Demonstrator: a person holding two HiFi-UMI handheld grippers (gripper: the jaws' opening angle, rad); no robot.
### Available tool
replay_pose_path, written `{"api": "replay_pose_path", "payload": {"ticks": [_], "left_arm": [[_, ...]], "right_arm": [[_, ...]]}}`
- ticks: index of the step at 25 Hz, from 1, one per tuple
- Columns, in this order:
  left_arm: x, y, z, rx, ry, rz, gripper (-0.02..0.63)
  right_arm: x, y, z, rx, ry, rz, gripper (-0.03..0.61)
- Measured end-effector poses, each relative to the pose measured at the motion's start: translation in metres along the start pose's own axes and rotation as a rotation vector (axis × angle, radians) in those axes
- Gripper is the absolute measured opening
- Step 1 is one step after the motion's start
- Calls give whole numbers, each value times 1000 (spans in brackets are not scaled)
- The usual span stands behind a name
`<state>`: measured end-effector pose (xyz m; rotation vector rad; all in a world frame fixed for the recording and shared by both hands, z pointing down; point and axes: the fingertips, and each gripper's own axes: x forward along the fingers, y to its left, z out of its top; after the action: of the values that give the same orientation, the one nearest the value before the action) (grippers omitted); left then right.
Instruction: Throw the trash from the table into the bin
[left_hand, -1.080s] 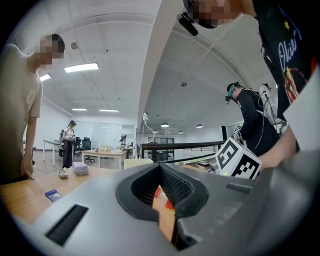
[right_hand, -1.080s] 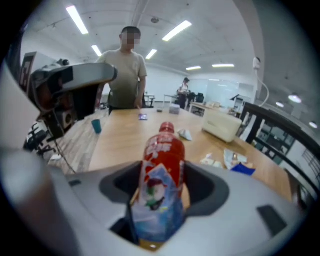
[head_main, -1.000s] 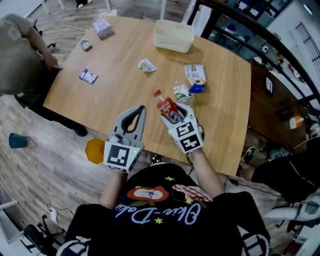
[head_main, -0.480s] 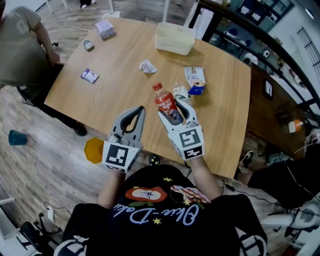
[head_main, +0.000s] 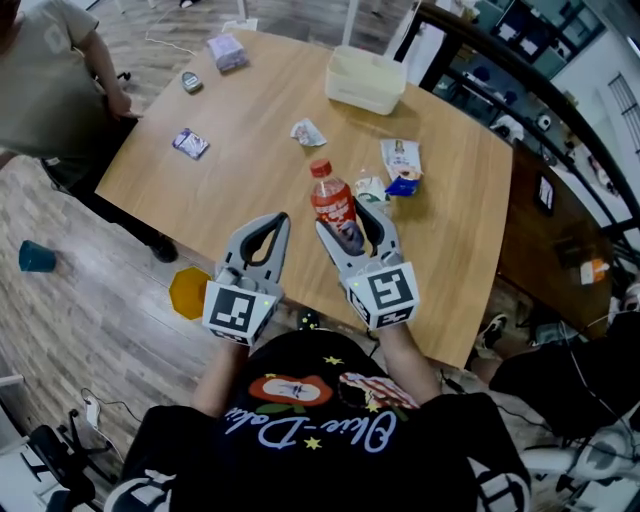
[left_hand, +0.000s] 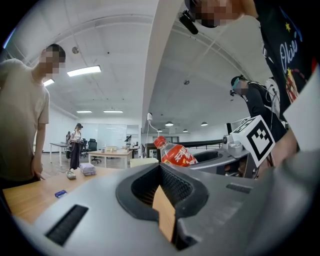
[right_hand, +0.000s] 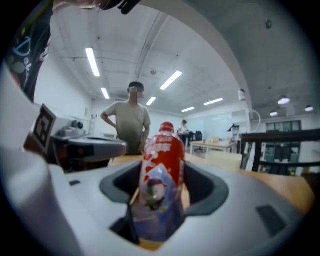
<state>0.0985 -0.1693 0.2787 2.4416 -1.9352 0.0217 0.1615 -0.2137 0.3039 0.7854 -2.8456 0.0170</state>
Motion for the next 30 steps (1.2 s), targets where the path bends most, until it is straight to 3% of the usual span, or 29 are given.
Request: {"api": "replay_pose_path", "payload": {"ticks": [6,13,30], "left_arm": [[-5,11,-6,-8,14,50,11],[-10,22,-10,23,19,106,11],[-39,49,-9,35,-11,275,11]], "right_arm": [[6,14,19,15,-112,74,279],[16,24,27,30,-167,153,279],[39,71,28,69,-202,383,279]]}}
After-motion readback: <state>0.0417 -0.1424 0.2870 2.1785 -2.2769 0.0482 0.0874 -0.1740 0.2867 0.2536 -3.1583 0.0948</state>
